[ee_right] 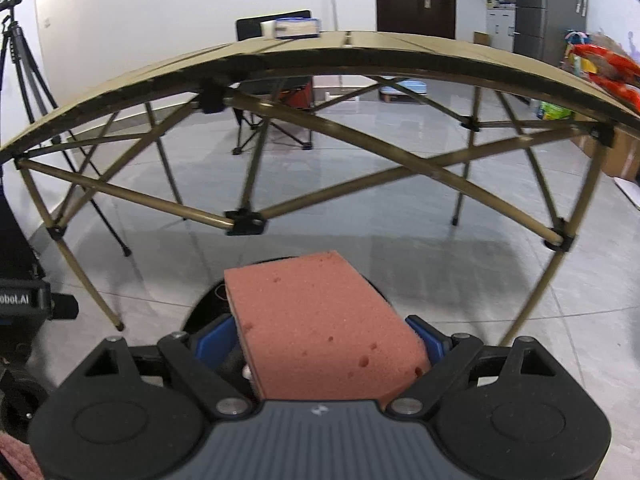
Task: Collect trash
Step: 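Lower the right gripper over the bin and release the pink sponge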
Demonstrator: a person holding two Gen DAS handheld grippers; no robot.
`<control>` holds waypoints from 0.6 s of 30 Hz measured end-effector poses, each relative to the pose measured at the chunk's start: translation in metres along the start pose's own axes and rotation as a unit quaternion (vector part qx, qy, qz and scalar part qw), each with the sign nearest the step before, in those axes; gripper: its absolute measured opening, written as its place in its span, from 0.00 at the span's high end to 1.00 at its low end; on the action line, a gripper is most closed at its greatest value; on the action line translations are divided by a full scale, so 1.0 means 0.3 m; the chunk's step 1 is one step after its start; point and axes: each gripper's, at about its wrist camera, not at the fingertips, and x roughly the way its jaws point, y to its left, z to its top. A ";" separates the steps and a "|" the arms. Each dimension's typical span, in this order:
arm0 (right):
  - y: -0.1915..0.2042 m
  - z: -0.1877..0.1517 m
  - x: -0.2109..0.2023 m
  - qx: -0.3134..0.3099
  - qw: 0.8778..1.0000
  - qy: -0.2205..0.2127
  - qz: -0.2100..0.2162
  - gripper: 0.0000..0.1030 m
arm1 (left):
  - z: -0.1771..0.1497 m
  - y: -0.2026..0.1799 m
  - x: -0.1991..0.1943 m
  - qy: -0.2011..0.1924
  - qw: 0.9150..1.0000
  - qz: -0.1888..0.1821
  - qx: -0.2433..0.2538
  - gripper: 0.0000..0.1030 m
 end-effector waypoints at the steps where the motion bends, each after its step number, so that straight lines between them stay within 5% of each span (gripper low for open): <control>1: 0.014 0.005 0.008 0.000 1.000 0.001 0.004 0.13 | 0.000 0.017 0.001 0.000 1.000 0.002 -0.003 0.00; 18: 0.103 0.035 0.167 0.018 0.998 0.060 0.010 0.12 | 0.008 0.126 0.038 0.005 0.999 0.031 -0.017 0.00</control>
